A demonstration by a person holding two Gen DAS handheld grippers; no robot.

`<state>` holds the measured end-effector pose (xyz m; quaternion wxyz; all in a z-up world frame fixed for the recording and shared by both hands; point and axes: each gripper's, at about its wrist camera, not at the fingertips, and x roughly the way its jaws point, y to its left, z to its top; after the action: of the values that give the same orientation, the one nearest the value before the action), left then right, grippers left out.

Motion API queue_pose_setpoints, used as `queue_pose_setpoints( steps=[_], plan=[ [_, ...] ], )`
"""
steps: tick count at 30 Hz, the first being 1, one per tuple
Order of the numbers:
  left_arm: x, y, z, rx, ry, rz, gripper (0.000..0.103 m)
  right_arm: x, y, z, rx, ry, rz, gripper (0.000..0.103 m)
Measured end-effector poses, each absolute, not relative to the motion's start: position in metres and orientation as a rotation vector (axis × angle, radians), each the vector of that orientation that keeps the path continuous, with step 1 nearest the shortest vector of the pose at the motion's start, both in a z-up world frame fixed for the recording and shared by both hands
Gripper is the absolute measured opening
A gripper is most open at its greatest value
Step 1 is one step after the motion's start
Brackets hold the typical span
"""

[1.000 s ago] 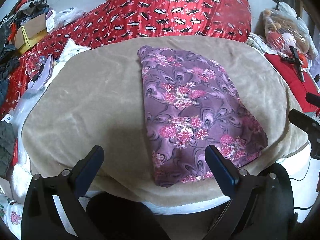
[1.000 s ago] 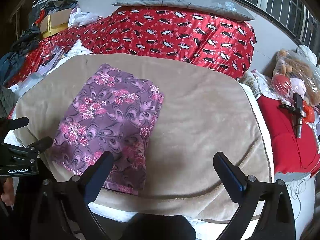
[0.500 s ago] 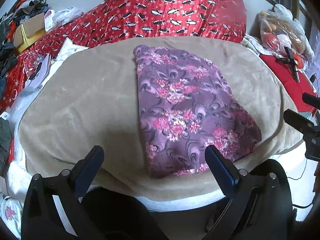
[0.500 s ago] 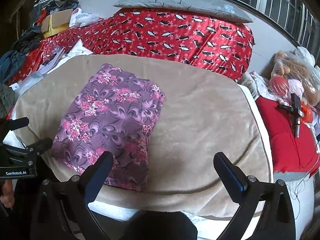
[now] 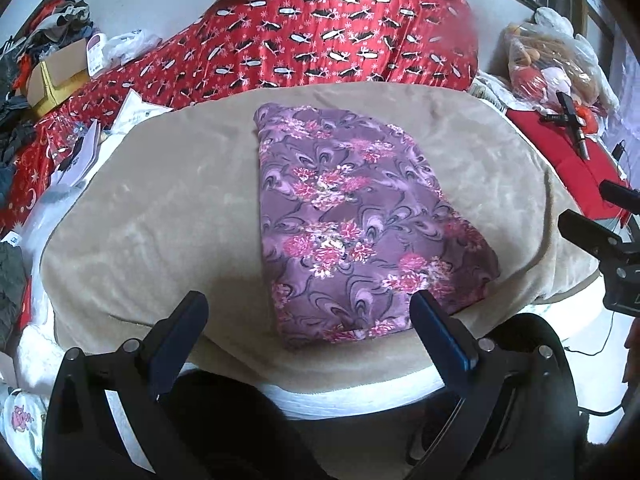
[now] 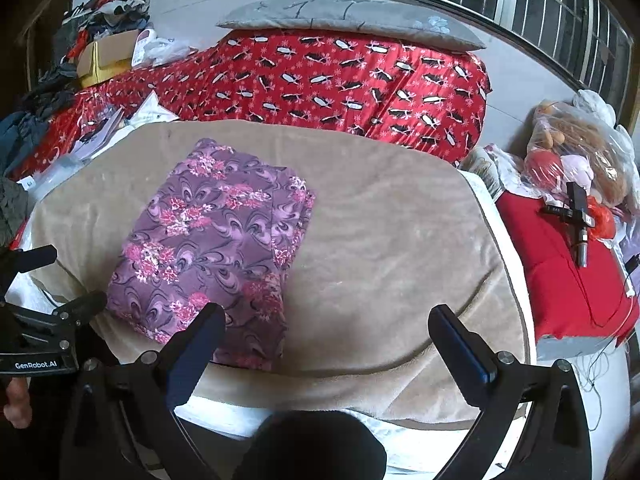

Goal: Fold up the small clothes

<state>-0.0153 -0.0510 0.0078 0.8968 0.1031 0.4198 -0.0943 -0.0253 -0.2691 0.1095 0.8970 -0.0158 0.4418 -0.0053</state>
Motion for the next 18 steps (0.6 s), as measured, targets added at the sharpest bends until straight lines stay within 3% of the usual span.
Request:
queue_pose_setpoints(
  steps=[18],
  plan=[
    [-0.029, -0.056, 0.016, 0.209, 0.848, -0.224, 0.102, -0.035, -0.267, 0.118, -0.002, 0.905, -0.013, 0.102]
  ],
)
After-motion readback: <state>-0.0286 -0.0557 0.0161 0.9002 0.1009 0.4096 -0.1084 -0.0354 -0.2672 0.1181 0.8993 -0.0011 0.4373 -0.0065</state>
